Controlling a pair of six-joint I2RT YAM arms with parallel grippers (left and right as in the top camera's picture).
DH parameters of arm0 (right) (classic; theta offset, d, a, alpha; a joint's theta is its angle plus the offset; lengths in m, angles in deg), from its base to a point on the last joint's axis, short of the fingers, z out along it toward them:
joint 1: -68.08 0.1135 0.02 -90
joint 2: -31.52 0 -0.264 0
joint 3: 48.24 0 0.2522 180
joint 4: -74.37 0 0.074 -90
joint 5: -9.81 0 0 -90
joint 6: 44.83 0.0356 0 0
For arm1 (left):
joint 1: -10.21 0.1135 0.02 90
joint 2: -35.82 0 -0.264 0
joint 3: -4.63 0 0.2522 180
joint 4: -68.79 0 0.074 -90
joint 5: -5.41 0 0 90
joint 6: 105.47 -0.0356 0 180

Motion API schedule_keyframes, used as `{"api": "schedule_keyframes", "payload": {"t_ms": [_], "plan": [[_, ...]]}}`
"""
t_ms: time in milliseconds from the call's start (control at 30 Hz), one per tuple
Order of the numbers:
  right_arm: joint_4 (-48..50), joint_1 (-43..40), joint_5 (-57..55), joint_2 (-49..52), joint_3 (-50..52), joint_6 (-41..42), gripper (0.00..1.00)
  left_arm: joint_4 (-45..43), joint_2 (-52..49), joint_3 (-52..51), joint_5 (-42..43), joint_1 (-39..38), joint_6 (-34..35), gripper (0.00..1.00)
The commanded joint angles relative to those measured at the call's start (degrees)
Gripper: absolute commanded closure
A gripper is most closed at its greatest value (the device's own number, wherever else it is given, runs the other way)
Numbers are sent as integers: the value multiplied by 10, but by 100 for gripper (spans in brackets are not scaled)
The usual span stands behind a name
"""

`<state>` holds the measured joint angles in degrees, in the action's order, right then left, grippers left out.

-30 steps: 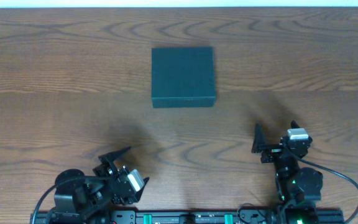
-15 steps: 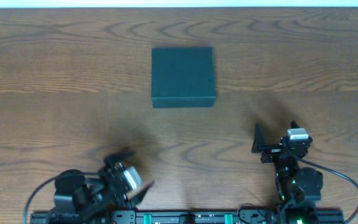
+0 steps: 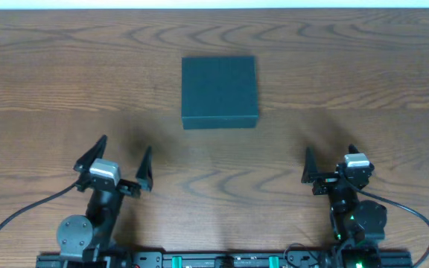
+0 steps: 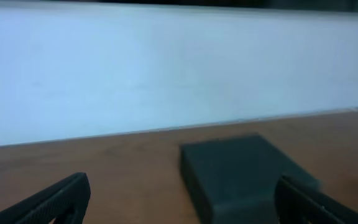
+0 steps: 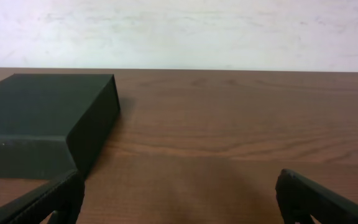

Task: Pack container

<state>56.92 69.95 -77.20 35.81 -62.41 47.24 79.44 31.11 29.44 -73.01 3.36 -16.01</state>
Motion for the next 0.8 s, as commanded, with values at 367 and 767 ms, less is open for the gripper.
{"api": "schedule_keyframes", "payload": {"t_ms": [367,767], "plan": [[-4,4,-2,0,0,-9,1,-101,38,-108,-115,49,-30,5],[-4,4,-2,0,0,-9,1,77,45,-108,-113,50,-32,5]]}}
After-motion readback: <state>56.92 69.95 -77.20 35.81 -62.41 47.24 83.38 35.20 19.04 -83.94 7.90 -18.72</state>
